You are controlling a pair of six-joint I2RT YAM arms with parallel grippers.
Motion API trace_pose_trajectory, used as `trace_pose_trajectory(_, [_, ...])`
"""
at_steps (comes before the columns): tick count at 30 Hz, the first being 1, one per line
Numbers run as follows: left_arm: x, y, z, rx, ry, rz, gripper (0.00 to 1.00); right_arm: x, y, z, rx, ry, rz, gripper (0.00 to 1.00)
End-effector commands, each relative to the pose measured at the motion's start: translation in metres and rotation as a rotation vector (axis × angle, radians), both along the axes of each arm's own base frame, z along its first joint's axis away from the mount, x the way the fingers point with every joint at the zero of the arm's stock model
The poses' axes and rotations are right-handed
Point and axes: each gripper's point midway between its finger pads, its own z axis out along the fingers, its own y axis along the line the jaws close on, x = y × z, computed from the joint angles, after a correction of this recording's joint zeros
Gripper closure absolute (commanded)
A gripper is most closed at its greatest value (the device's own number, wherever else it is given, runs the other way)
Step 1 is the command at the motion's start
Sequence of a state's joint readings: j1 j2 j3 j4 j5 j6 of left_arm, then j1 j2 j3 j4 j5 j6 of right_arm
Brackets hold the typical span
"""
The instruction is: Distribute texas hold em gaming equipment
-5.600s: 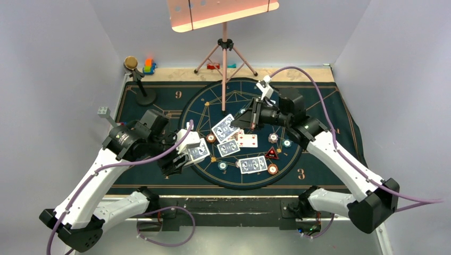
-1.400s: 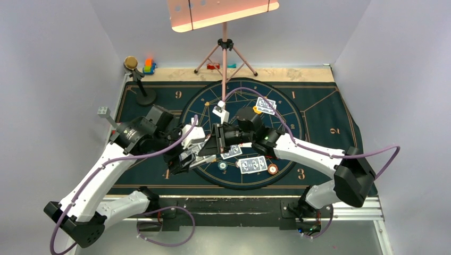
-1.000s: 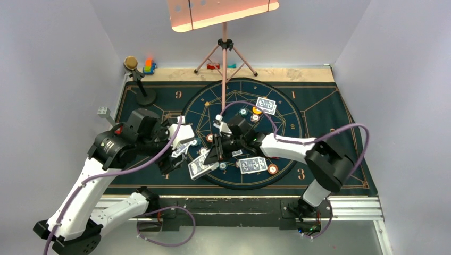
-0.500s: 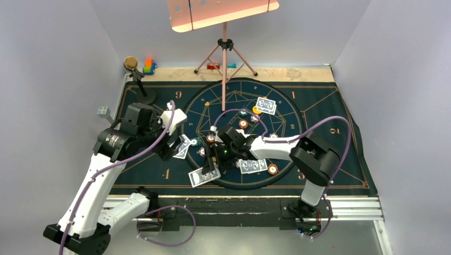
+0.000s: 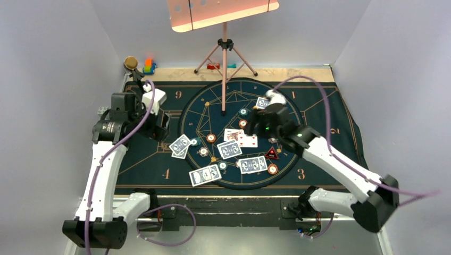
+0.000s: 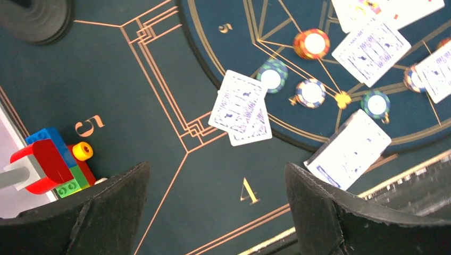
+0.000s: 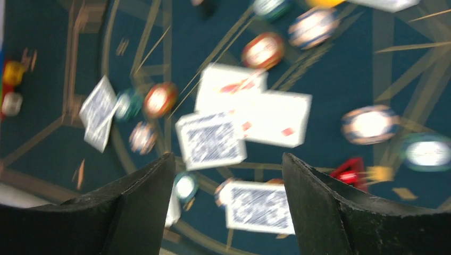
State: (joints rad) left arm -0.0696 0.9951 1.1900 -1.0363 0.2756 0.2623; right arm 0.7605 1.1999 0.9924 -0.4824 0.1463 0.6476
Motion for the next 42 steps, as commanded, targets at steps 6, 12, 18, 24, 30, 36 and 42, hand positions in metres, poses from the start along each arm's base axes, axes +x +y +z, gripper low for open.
trace_pose_trajectory(6, [0.077, 0.026, -0.021, -0.114, -0.115, 0.234, 0.00, 0.073, -0.209, 0.052, -0.407, -0.487, -0.700, 0.14])
trace_pose_trajectory(12, [0.103, 0.026, -0.046, -0.152, -0.352, 0.236, 0.00, 0.080, -0.248, 0.046, -0.381, -0.755, -0.825, 0.11])
trace_pose_trajectory(18, [0.127, 0.035, -0.069, -0.142, -0.428, 0.275, 0.00, 0.094, -0.269, 0.013, -0.445, -0.773, -0.861, 0.07])
trace_pose_trajectory(24, [0.137, 0.040, -0.067, -0.142, -0.573, 0.282, 0.00, 0.110, -0.275, 0.003, -0.470, -0.814, -0.874, 0.05])
trace_pose_trajectory(30, [0.141, 0.028, -0.086, -0.198, -0.601, 0.236, 0.00, 0.119, -0.286, -0.005, -0.400, -0.805, -0.893, 0.04])
trace_pose_trajectory(36, [0.137, 0.017, -0.107, -0.212, -0.636, 0.156, 0.00, 0.123, -0.282, -0.006, -0.387, -0.815, -0.838, 0.03])
trace_pose_trajectory(42, [0.135, 0.020, -0.108, -0.214, -0.698, 0.168, 0.00, 0.120, -0.274, -0.011, -0.399, -0.908, -0.718, 0.02])
